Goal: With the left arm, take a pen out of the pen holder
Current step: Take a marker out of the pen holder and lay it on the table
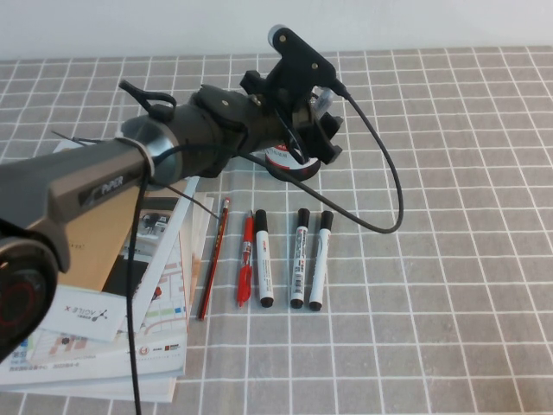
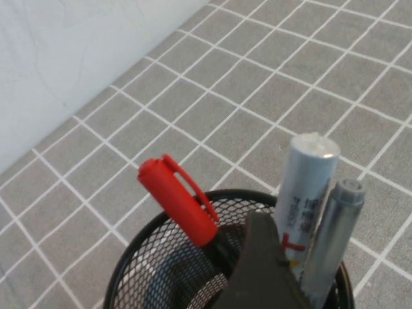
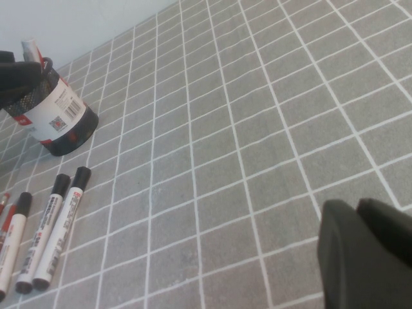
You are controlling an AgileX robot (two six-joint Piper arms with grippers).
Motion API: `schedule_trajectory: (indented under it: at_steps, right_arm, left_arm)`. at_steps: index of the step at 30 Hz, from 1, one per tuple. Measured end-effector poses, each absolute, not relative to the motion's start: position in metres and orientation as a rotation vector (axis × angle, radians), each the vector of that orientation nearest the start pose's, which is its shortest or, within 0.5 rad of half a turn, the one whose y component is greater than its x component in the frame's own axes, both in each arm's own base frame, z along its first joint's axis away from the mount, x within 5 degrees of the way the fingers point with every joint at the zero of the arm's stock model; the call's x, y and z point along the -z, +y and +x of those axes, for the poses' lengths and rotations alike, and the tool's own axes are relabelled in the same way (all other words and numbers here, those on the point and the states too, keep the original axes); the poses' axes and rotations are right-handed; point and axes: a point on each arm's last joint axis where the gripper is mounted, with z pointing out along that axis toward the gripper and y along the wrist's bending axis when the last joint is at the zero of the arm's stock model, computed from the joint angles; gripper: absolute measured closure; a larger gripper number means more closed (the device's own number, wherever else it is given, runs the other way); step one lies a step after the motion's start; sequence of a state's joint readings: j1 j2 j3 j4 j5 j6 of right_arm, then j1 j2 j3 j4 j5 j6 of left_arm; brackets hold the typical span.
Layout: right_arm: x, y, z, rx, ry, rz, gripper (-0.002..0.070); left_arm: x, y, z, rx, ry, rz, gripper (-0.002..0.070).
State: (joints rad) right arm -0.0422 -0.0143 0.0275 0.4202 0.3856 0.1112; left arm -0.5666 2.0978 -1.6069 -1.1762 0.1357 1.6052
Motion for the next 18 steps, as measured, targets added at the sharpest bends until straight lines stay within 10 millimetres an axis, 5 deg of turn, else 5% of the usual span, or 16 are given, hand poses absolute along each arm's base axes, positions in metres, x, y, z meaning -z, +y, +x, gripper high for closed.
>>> schedule_trajectory:
  at_steps: [7, 18]
  right_arm:
    - [-0.1730, 0.0118, 0.0524, -0.462, 1.831, 0.400, 0.0689]
    - [-0.1730, 0.0118, 0.0524, -0.464, 1.830, 0.401, 0.0689]
  left_arm:
    - [-0.2306, -0.2814, 0.4138, 0.175, 1.729, 1.011, 0.0256]
    - [-0.2311, -0.2826, 0.4134, 0.166, 1.728, 1.000, 0.0477]
